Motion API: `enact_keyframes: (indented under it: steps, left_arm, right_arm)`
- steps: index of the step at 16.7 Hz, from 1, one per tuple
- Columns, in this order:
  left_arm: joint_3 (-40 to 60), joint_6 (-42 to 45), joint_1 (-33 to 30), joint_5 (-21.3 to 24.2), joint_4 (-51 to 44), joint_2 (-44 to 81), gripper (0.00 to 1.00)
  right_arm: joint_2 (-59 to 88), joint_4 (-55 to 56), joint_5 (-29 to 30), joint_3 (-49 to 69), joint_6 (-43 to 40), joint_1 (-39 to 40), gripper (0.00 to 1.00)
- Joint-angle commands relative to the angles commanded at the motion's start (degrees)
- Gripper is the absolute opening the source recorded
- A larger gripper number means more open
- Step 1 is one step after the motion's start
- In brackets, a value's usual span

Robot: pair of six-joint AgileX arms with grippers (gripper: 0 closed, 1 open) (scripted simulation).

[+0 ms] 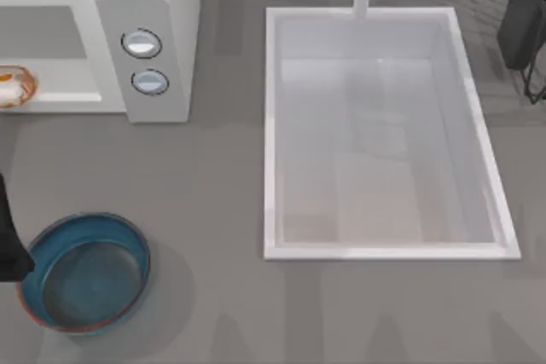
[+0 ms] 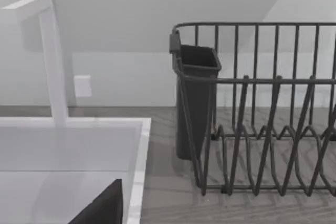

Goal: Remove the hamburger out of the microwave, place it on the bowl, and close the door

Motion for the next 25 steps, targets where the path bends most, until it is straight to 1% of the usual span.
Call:
enact_keyframes:
  steps: [14,16,20,22,25]
  left_arm:
    - [0.0,0.0,0.0,0.0,0.0,0.0,1.00]
    - [0.8,0.1,0.2,0.2,1.1,1.7,1.00]
    - [5.1,0.5,1.1,1.3,7.4,12.4,1.00]
    - [8.4,0.8,1.8,2.1,12.2,21.2,1.00]
    - [14.4,1.4,3.1,3.6,20.8,37.9,1.00]
  right_arm:
    - [0.0,0.0,0.0,0.0,0.0,0.0,1.00]
    - [0.0,0.0,0.0,0.0,0.0,0.0,1.00]
    - [0.0,0.0,0.0,0.0,0.0,0.0,1.00]
    - [0.0,0.0,0.0,0.0,0.0,0.0,1.00]
    - [0.0,0.0,0.0,0.0,0.0,0.0,1.00]
